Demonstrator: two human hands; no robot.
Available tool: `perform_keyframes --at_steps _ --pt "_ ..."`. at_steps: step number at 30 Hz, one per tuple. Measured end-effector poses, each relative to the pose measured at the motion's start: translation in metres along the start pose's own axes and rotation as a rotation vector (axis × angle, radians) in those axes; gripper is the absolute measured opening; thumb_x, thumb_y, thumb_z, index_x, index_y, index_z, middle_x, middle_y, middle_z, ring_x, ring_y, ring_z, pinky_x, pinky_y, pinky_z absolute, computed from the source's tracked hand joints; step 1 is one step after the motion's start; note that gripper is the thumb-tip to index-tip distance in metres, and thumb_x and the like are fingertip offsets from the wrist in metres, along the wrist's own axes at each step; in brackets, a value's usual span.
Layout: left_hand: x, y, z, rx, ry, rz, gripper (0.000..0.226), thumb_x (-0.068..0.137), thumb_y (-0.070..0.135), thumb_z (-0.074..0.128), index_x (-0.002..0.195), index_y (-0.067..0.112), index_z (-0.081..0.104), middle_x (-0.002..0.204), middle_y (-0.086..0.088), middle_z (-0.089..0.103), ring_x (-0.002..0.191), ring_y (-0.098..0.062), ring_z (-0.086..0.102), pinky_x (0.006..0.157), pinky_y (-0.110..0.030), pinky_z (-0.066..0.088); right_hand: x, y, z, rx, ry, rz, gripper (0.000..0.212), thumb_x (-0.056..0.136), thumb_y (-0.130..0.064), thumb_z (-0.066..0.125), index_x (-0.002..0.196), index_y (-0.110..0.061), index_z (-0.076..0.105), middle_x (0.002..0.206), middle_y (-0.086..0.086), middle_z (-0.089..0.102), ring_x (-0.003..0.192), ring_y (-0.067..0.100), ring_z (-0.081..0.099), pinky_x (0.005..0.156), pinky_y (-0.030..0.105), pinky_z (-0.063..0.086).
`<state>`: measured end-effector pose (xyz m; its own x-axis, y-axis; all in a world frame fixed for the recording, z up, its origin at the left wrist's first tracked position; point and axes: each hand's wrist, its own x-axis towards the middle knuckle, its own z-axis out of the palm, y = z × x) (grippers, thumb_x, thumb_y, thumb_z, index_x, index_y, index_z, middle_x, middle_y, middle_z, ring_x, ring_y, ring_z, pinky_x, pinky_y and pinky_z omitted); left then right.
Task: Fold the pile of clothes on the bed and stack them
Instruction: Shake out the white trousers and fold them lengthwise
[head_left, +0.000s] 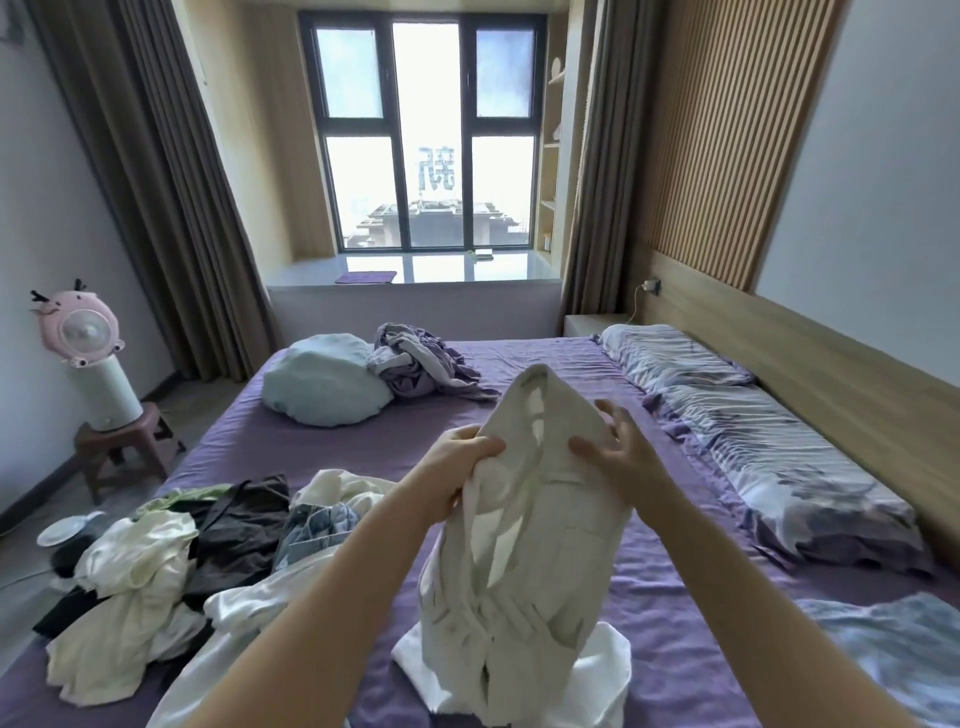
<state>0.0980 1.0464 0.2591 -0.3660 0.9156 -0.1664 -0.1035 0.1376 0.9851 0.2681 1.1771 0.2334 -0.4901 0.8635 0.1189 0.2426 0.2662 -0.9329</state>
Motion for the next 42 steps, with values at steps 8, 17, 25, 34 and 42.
perform_keyframes --at_steps 8,17,25,34,42 --pt "0.025 0.043 0.001 -0.156 0.092 0.128 0.014 0.095 0.006 0.051 0.096 0.010 0.064 0.080 -0.007 0.064 0.066 -0.018 0.058 0.059 -0.024 0.049 -0.044 0.008 0.013 -0.966 -0.008 -0.943 0.036 0.088 -0.065 0.045 0.099 -0.041 0.070 0.156 0.014 0.022 0.144 0.042 0.014 0.111 0.063 0.018" --pt "0.048 0.066 -0.043 0.157 0.413 0.247 0.015 0.094 0.013 0.056 0.103 0.020 0.066 0.066 0.000 0.056 0.057 -0.013 0.048 0.042 -0.017 0.039 -0.045 -0.007 -0.055 -0.786 -0.175 -0.862 0.024 0.073 -0.039 0.076 0.067 -0.019 0.065 0.141 0.016 0.045 0.124 0.031 0.052 0.092 0.042 0.050" --pt "0.060 0.051 -0.073 0.379 0.441 0.297 0.018 0.089 0.008 0.062 0.081 0.023 0.068 0.074 -0.002 0.064 0.073 -0.017 0.052 0.071 -0.030 0.045 -0.011 -0.013 -0.099 -0.289 0.145 -0.400 0.023 0.086 -0.017 0.068 0.072 -0.024 0.052 0.072 0.008 0.062 0.057 0.003 0.047 0.054 0.016 0.034" --pt "0.049 0.034 -0.047 0.415 0.229 0.283 0.020 0.097 -0.002 0.046 0.112 -0.002 0.060 0.095 -0.011 0.058 0.087 -0.019 0.051 0.074 -0.023 0.043 0.029 0.007 -0.111 -0.299 -0.019 -0.227 0.035 0.077 -0.024 0.078 0.102 -0.031 0.054 0.083 0.001 0.057 0.069 0.010 0.053 0.059 0.021 0.043" --pt "0.044 0.040 -0.042 0.614 -0.001 0.197 0.061 0.081 0.041 0.072 0.132 0.025 0.043 0.118 0.003 0.057 0.107 -0.012 0.056 0.092 -0.026 0.048 0.045 0.023 -0.126 -0.092 -0.105 -0.099 0.018 0.072 -0.008 0.081 0.081 0.002 0.068 0.066 0.006 0.063 0.061 0.014 0.059 0.056 0.023 0.046"
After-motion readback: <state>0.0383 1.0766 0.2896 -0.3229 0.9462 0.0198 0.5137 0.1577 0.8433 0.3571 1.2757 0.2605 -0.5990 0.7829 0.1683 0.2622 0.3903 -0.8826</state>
